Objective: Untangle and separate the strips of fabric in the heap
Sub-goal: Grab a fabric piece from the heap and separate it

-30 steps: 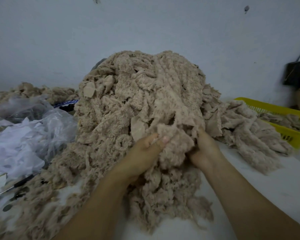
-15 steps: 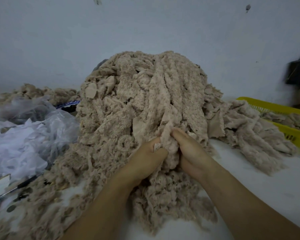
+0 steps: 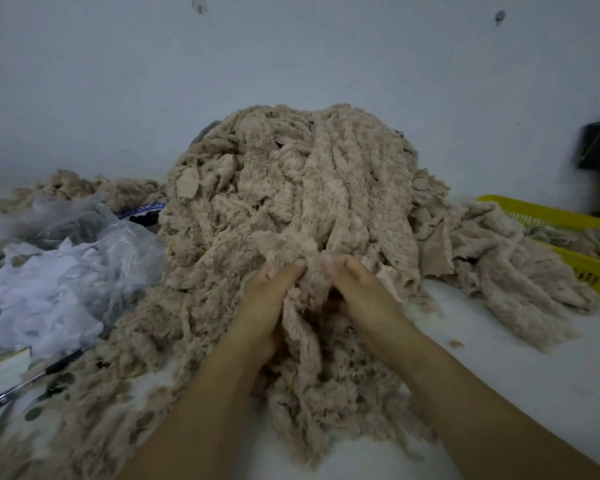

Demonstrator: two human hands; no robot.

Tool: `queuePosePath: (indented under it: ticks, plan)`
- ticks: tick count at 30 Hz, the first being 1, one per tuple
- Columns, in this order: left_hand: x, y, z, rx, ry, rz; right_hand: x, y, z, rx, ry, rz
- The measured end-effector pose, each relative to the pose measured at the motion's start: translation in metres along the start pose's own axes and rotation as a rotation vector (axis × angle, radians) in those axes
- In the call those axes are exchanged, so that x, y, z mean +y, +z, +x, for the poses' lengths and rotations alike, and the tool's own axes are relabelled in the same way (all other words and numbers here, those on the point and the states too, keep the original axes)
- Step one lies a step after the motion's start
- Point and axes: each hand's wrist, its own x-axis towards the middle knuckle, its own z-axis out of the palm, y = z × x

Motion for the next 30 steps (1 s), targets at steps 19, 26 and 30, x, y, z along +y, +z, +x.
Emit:
queuePosePath:
  ticks: [19,26,30]
  plan:
    - [-0.005,0.01,-0.004,0.239,0.844,0.88,-0.02,-0.025,0.007,0.409,-0.062,0.466]
    - [-0.015,0.019,-0.001,0.091,0.669,0.942,-0.016,-0.008,-0.004,0.258,-0.375,-0.07]
    - [-0.001,0.005,0.007,0.135,0.126,0.031,-0.013,-0.006,-0.005,0.106,-0.374,-0.189]
